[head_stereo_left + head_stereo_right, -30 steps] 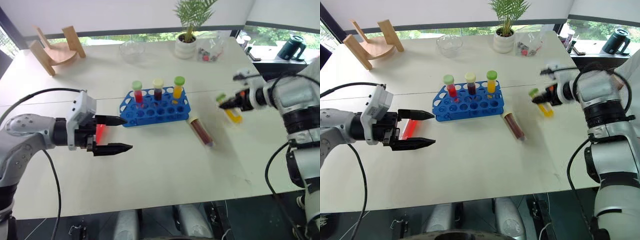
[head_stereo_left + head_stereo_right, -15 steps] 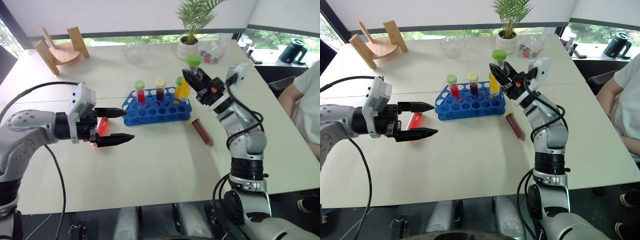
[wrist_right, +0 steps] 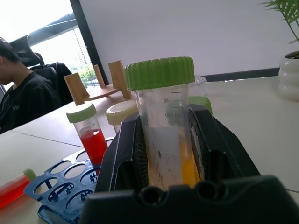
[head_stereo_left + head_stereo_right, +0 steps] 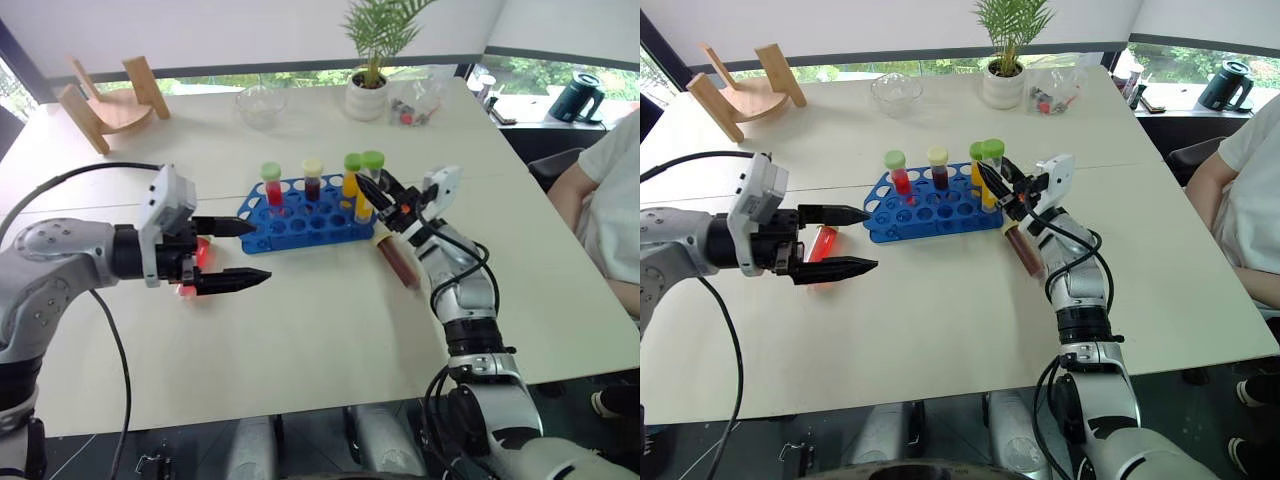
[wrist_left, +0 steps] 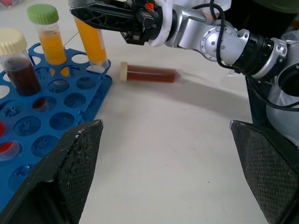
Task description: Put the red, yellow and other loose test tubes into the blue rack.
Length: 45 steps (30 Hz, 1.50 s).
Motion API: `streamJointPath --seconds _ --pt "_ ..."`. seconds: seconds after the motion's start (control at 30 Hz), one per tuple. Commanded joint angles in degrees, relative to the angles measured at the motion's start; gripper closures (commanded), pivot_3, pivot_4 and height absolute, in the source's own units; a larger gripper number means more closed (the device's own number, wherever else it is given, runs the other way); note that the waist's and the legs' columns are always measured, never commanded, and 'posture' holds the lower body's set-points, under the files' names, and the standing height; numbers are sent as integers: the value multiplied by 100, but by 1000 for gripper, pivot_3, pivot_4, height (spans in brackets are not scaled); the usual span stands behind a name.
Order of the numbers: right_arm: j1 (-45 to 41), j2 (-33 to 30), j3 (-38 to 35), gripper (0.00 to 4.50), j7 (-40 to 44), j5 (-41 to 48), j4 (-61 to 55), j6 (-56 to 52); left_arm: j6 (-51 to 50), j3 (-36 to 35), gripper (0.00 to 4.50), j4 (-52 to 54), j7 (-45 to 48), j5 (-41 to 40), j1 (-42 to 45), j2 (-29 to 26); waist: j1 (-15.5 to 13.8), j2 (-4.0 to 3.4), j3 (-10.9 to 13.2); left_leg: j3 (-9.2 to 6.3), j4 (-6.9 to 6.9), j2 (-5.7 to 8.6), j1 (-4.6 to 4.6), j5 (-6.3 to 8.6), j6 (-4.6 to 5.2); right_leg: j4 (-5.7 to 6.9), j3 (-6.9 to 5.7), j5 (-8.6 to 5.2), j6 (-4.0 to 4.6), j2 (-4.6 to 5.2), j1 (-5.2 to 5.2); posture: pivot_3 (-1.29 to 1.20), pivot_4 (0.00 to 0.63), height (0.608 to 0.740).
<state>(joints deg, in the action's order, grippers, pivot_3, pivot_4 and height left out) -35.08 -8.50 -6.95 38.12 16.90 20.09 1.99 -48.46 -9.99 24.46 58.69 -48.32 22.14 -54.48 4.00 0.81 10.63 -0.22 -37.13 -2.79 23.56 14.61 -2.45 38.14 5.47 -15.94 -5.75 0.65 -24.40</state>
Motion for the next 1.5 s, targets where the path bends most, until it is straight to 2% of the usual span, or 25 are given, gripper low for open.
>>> streamJointPath --seconds 0.03,0.43,0.73,0.87,0.97,1.03,1.17,1.3,1.37,1.5 --pt "-164 -6 116 3647 42 -59 119 245 2 -188 0 176 -43 -124 -22 -42 0 0 0 0 0 0 0 0 0 0 0 0 0 0 0 0 150 740" --pt "-80 72 342 3647 40 -119 141 406 9 -313 0 299 -160 -234 -199 -90 6 0 0 1 0 0 -4 0 0 3 2 0 0 -1 2 0 150 740" --pt "18 -3 456 3647 -29 -453 635 838 10 -192 0 254 -181 -213 -89 -41 8 0 0 2 0 0 -5 0 0 3 2 0 0 -1 2 0 150 740" --pt "179 -108 477 1723 -21 -464 447 656 36 -119 0 166 -157 -157 -7 -21 3 1 -1 1 -1 0 -7 0 0 3 2 0 0 -1 6 0 150 740" --pt "393 -471 523 141 -164 -673 -146 205 62 -58 0 131 -162 -122 20 17 -14 0 0 1 -1 0 -6 0 0 3 2 0 0 1 6 0 150 740" --pt "570 -905 564 59 -102 -688 -867 -536 78 -30 0 143 -184 -112 12 52 -25 0 0 2 -3 2 -5 0 -1 2 2 0 0 3 6 0 150 740" --pt "651 -2228 724 59 302 -671 -2434 -2751 114 8 0 162 -185 -75 -27 106 -39 -2 1 4 -6 4 -5 0 -1 3 5 0 0 4 6 0 150 740" --pt "-562 -3517 1106 59 1007 361 -3191 -6557 229 144 0 44 -115 55 14 194 18 -11 6 7 -2 2 -16 0 2 4 13 -1 1 -4 6 0 150 740" --pt "-1108 -3748 1464 59 1239 660 -3128 -7588 273 209 0 -12 -95 116 60 249 12 -9 6 7 1 1 -19 -1 3 6 18 -1 2 -8 6 0 150 740" --pt "-1880 -3841 2367 59 1244 636 -2616 -8453 352 312 0 -76 -95 217 108 358 -7 7 -3 -6 -1 -1 -17 2 8 4 5 -6 12 -10 9 0 150 740"
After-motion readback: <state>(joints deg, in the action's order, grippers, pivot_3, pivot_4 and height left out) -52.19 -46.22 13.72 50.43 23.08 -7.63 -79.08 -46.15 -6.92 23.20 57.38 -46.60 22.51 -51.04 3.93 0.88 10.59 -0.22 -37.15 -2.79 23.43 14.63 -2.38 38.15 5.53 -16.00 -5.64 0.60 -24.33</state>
